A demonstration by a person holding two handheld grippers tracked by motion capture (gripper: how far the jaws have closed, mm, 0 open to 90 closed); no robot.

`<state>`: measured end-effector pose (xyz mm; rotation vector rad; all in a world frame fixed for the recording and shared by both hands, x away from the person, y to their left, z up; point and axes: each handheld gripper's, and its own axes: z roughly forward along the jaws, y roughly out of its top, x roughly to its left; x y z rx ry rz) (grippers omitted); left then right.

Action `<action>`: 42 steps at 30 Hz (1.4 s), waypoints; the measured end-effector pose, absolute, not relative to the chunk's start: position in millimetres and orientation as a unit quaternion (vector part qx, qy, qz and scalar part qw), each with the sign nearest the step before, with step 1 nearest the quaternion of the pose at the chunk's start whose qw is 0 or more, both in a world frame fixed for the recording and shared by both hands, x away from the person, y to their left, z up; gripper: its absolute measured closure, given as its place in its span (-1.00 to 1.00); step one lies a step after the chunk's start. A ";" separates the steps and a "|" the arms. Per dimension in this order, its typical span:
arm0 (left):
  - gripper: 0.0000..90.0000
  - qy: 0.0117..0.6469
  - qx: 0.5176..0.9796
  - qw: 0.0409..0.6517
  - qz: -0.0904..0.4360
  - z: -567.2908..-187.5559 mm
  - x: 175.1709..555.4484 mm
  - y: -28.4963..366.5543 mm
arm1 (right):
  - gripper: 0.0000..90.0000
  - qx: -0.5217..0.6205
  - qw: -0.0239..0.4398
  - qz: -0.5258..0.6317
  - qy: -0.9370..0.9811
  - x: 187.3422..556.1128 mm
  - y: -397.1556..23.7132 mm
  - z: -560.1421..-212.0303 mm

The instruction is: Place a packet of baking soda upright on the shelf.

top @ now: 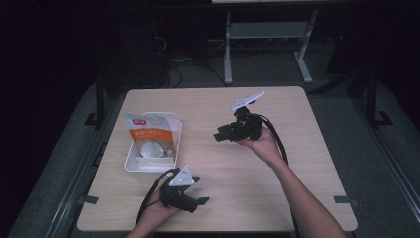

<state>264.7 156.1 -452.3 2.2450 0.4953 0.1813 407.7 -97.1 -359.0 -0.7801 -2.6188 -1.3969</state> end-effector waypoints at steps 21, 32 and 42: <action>-0.45 0.199 0.889 0.406 0.073 -452.2 265.6 156.7 | 0.21 -0.286 0.037 -0.457 -0.841 401.9 -137.1 -365.8; -0.45 0.201 0.889 0.406 0.074 -452.3 265.7 156.4 | 0.17 -0.298 0.035 -0.455 -0.838 393.7 -156.0 -367.5; -0.46 0.206 0.887 0.407 0.077 -452.1 266.2 156.5 | 0.12 -0.311 0.032 -0.461 -0.831 383.2 -175.6 -368.7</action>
